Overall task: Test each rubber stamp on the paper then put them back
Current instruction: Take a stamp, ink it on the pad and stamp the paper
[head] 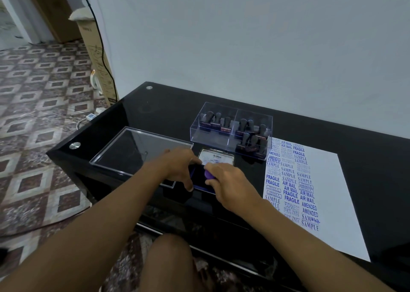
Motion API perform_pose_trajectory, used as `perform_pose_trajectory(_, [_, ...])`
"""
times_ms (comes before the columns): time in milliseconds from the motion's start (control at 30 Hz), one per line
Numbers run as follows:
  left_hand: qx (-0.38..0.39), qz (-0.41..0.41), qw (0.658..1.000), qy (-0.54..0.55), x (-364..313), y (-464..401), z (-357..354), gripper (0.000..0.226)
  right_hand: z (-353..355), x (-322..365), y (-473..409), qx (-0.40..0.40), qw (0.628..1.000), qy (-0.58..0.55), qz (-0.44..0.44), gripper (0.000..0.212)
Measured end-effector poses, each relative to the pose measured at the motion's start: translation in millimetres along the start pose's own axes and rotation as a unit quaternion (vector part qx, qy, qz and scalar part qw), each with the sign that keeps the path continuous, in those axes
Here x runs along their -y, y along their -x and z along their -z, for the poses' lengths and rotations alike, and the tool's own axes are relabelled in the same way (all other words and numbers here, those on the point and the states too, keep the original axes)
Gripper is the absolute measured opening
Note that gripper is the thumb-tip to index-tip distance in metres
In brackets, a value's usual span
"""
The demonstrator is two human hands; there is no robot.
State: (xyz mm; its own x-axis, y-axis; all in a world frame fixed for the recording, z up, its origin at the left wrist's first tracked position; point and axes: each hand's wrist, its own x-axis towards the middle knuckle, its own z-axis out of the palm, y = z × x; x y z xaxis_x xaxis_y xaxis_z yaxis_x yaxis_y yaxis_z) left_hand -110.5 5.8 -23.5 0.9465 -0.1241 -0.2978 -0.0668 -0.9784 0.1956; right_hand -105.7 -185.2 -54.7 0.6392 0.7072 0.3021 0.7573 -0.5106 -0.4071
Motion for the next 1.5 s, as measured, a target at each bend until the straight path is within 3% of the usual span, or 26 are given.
perform_pose_trajectory(100, [0.010,0.004,1.000,0.002,0,-2,0,0.063,4,-2,-6,-0.005,0.999,-0.026,-0.027,0.009])
perform_pose_trajectory(300, [0.028,0.019,0.999,-0.024,-8,-2,3,0.069,28,-6,-27,0.060,0.992,-0.052,-0.103,0.015])
perform_pose_trajectory(533, [0.012,0.028,0.995,-0.100,-35,-1,2,0.105,88,-12,8,0.028,0.994,-0.018,-0.104,0.017])
perform_pose_trajectory(900, [-0.034,-0.144,0.989,-0.005,-161,-31,-4,0.096,172,-59,120,-0.006,0.982,0.035,-0.183,0.007])
perform_pose_trajectory(1167, [0.059,-0.142,0.988,-0.010,-202,-47,-36,0.089,156,-71,165,0.031,0.982,0.019,-0.186,0.015])
perform_pose_trajectory(1500, [0.070,-0.126,0.989,0.018,-202,-50,-41,0.089,142,-78,169,0.057,0.983,-0.010,-0.177,0.015])
